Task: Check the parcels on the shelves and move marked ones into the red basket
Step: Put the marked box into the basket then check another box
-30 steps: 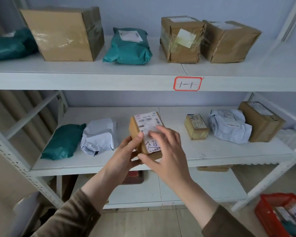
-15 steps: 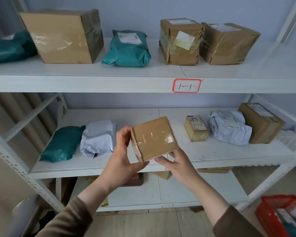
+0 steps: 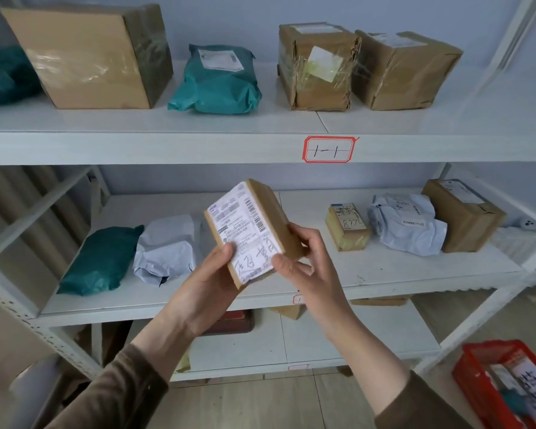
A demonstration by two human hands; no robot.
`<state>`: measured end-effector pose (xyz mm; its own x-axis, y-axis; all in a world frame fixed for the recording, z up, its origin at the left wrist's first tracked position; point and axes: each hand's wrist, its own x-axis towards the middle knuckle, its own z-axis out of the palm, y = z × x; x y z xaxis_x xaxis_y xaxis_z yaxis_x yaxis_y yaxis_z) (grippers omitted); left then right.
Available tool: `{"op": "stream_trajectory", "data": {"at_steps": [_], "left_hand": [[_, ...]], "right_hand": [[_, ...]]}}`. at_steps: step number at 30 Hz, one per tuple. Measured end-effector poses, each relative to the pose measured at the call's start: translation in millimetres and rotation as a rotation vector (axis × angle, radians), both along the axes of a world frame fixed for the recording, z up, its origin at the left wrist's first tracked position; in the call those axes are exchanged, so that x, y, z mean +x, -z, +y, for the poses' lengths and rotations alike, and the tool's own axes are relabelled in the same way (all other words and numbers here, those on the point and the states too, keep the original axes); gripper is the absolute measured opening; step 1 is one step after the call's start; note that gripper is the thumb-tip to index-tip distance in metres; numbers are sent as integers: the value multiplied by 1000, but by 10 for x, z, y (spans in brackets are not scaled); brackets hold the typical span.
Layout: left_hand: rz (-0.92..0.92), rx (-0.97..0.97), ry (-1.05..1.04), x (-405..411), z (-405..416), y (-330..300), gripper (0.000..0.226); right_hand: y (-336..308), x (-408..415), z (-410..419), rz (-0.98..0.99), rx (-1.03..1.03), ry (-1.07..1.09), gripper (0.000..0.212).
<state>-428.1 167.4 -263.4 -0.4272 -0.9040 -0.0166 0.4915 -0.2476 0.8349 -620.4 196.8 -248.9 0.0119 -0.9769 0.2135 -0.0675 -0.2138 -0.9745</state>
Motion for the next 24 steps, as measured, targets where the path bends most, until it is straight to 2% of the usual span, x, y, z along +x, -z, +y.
{"op": "stream_trajectory", "data": {"at_steps": [2, 5, 7, 11, 13, 15, 18, 24], "left_hand": [[-121, 75, -42, -80, -23, -80, 51], [-160, 212, -68, -185, -76, -111, 72], [-179, 223, -90, -244, -99, -95, 72], [-218, 203, -76, -384, -110, -49, 45], [-226, 192, -57, -459, -109, -27, 36], [-239, 183, -50, -534, -129, 11, 42], [-229, 185, -33, -687, -161, 70, 65], [-234, 182, 81, -1112, -254, 151, 63]], "right_hand": [[22, -10, -45, -92, 142, 44, 62], [30, -33, -91, -193, 335, 86, 69], [18, -53, -94, -230, 411, 118, 72], [88, -155, -88, -285, 448, 167, 70], [124, -222, -63, -318, 456, 192, 58], [151, -305, -22, -342, 461, 218, 49], [229, -475, 28, -375, 469, 248, 46], [331, -854, 144, -434, 485, 361, 40]]}}
